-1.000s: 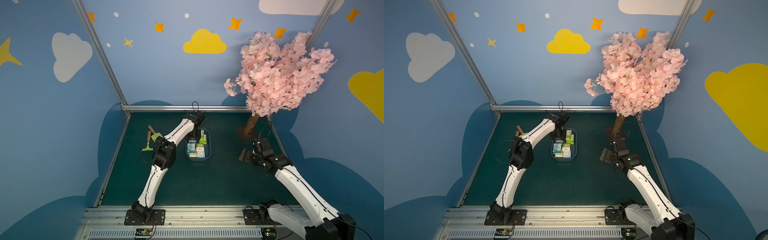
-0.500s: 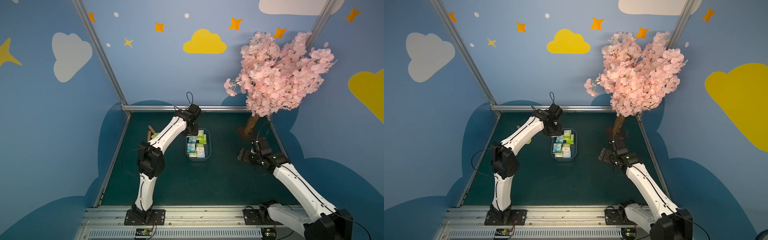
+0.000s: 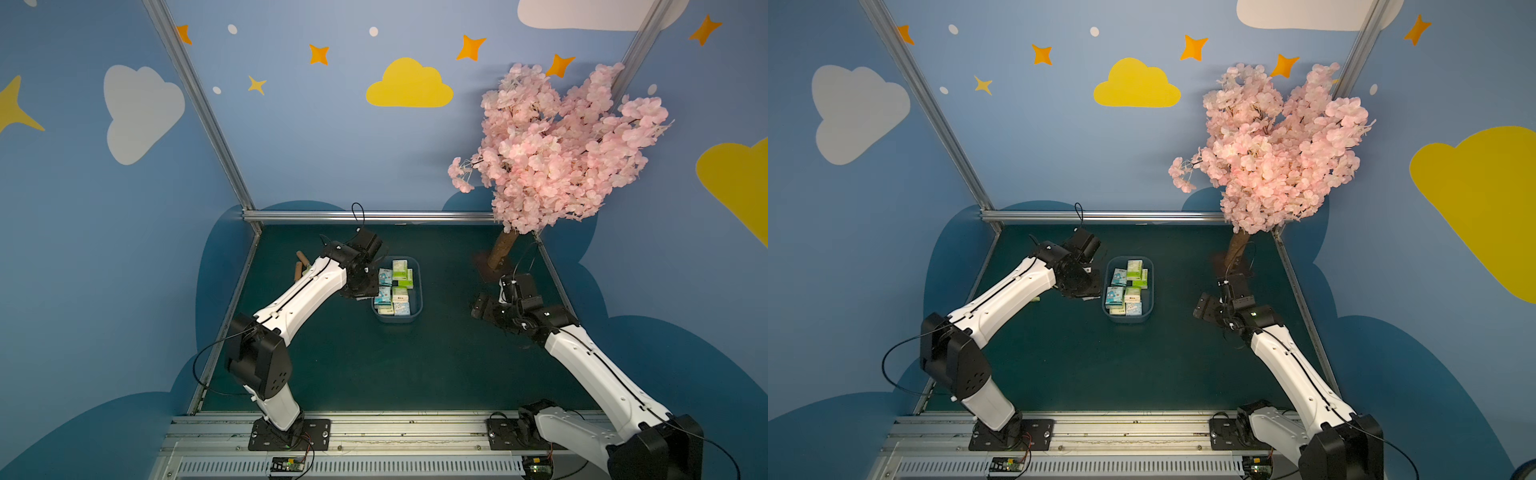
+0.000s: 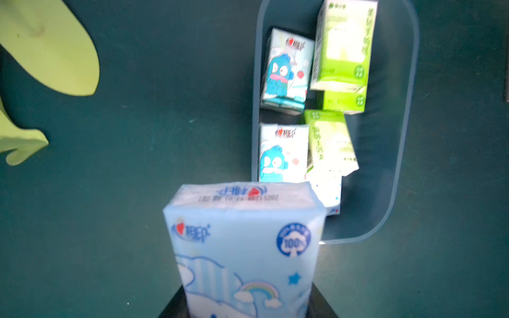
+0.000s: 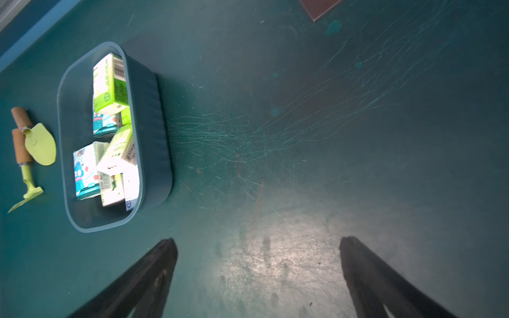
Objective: Take the pocket tissues out of the storage box
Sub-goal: Pick up the pocket tissues from the storage box, then place the pocket tissues at the center of the board.
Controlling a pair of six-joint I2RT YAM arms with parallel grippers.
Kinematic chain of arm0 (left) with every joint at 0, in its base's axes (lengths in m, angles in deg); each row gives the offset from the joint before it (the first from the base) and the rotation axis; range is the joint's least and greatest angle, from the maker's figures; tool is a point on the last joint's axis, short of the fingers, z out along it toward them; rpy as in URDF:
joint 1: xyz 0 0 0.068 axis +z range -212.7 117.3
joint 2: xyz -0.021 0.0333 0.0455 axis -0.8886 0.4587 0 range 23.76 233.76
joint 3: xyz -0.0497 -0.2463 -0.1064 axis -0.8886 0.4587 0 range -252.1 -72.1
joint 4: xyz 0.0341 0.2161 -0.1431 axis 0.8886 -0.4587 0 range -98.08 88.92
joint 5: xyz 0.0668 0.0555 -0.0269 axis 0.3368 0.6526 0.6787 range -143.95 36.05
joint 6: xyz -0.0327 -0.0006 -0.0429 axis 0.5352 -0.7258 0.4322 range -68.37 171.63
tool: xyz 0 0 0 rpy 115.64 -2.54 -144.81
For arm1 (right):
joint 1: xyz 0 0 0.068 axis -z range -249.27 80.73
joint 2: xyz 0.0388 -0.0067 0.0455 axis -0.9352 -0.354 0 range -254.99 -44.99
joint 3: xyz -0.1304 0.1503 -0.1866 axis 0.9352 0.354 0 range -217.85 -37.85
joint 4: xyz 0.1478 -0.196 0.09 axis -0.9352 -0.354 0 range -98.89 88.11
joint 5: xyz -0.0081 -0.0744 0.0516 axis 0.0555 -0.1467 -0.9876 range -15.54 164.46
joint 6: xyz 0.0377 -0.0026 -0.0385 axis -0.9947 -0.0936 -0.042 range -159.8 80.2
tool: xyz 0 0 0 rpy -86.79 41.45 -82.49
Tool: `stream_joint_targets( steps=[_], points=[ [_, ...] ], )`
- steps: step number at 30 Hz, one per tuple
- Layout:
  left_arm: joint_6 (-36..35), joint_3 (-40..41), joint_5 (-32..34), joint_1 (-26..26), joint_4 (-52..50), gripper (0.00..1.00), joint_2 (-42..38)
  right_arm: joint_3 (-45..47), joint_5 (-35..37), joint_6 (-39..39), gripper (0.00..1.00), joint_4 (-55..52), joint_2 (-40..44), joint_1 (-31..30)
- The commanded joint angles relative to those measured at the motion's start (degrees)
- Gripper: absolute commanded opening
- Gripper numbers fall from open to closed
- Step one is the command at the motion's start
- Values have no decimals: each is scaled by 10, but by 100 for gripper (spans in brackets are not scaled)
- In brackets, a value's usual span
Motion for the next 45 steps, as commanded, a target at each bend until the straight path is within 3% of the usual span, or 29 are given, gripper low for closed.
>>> stream_joint_targets(
  steps=[1,8,16,31,45],
  points=[
    [16,50,-7,3,5,51,-39,5,-26,-6,98,15,-10,2],
    [31,177,-7,2,21,51,-124,-2,-43,-5,98,17,-31,1],
    [52,283,-23,-5,63,51,-142,-17,-58,-6,98,17,-61,0],
    [26,309,-24,-31,115,53,-25,-28,-72,-9,98,20,-81,-2],
    [13,326,-35,-35,137,60,18,-20,-65,-10,98,15,-73,-2]
  ],
)
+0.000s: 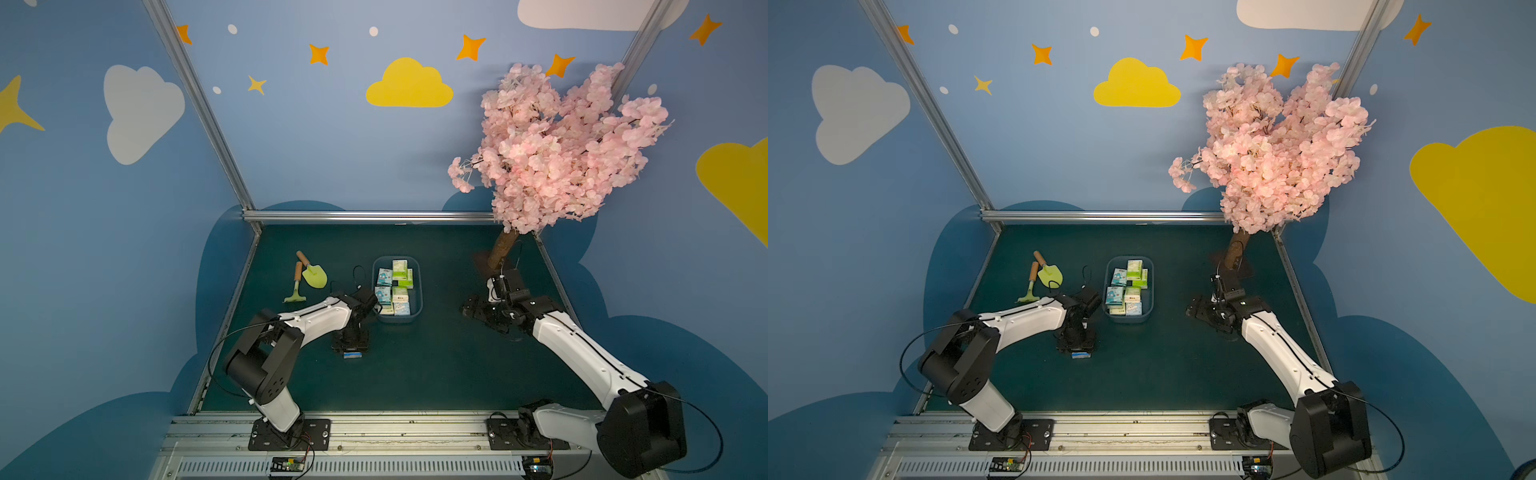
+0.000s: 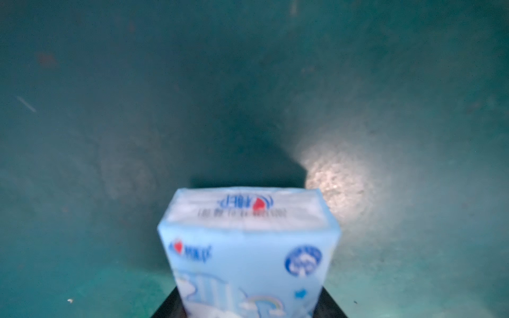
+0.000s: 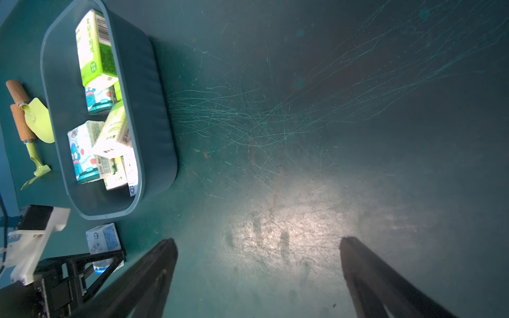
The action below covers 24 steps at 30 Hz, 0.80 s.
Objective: Take the pocket tissues out of the storage box
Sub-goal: Place the pocket tissues at the center of the board.
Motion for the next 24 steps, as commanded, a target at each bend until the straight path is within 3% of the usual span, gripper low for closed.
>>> stream_joint_targets(
  steps=[1,11,24],
  points=[
    [-8,9,-4,-1,1,61,9,-10,7,-5,98,-2,5,-2],
    [-13,-1,6,-1,-20,73,-17,-7,11,-1,98,-3,6,0],
    [-34,-105,21,0,-71,89,-92,-9,10,3,98,-3,4,2]
  ],
)
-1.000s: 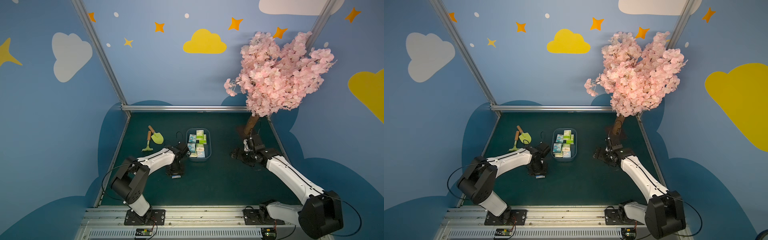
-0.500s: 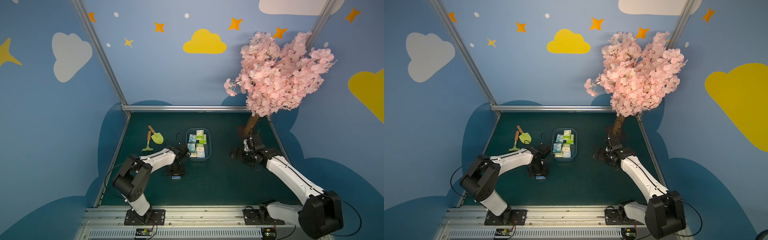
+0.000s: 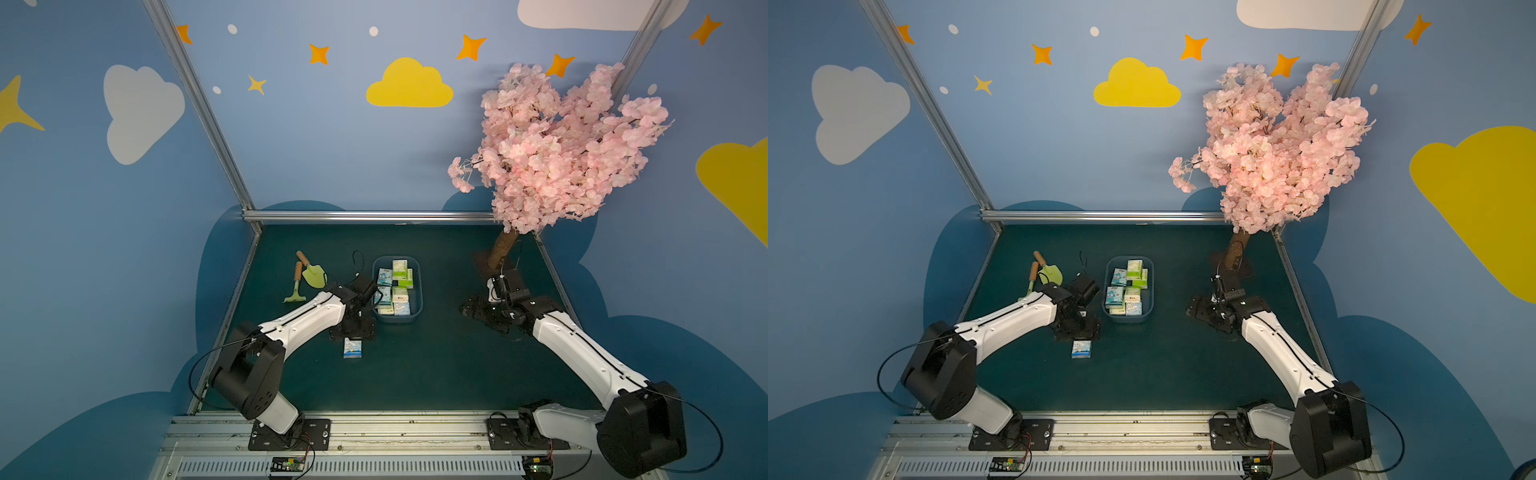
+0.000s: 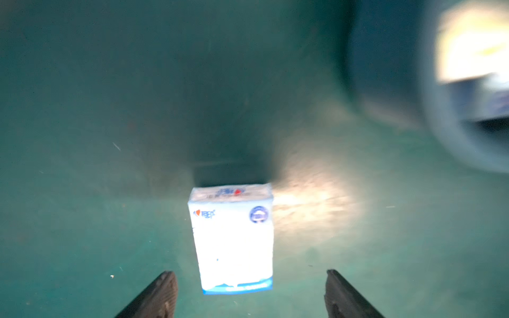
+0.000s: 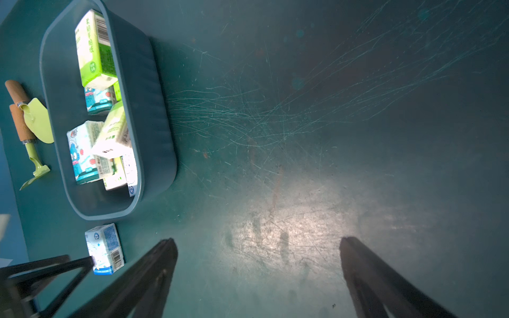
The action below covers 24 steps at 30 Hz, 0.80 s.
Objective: Take the pocket tissues out of the storage box
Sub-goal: Place the pocket tissues at the center of the board.
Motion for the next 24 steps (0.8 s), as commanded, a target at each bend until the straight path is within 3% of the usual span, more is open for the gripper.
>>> stream_joint_targets(
  steps=[1,10,24],
  points=[
    [-14,-40,7,1,-25,90,-21,-9,9,2,98,-3,5,2],
    [-23,-161,9,14,-3,93,13,-5,10,0,98,-5,16,2],
    [-62,-408,-35,21,-5,90,221,12,36,-5,98,-19,66,3]
  ],
)
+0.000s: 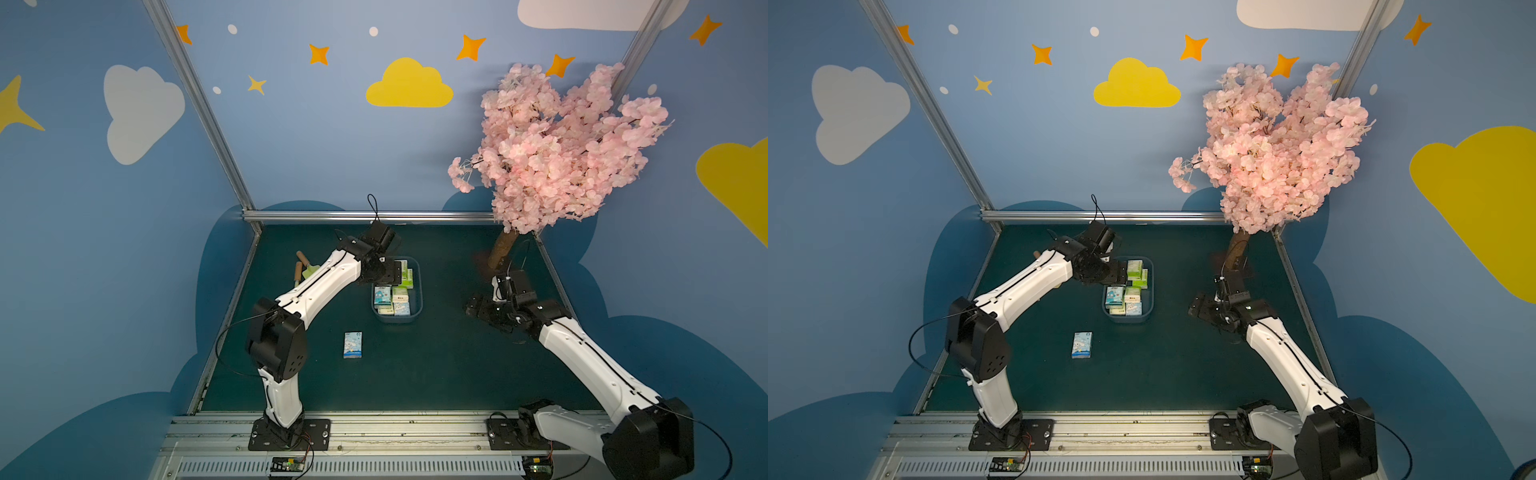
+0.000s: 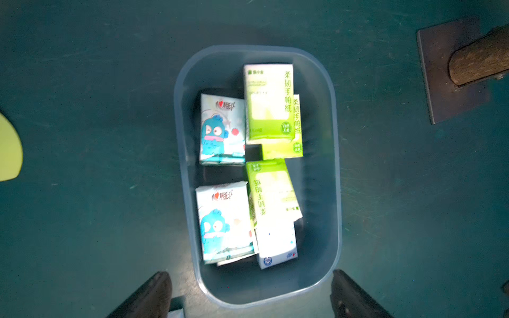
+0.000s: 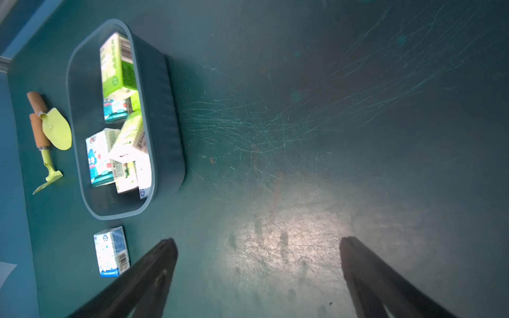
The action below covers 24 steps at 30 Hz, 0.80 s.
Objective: Take the pocket tissues out of the storage box
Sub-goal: Place the pocket tissues at the center of the board, then pick up the pocket tissues from the storage box.
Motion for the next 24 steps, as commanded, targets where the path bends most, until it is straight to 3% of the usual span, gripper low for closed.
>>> stream_joint_targets(
  steps=[1,9,20,24],
  points=[
    [-20,-55,-19,3,-11,90,40,12,17,-4,98,-12,22,2],
    [-14,-173,-41,4,-27,85,156,24,38,1,98,-11,59,5],
    [-28,-363,-19,3,-101,83,305,39,59,8,98,-14,106,12],
    [-26,-384,-3,3,-114,83,329,43,58,9,98,-14,110,18]
  ],
)
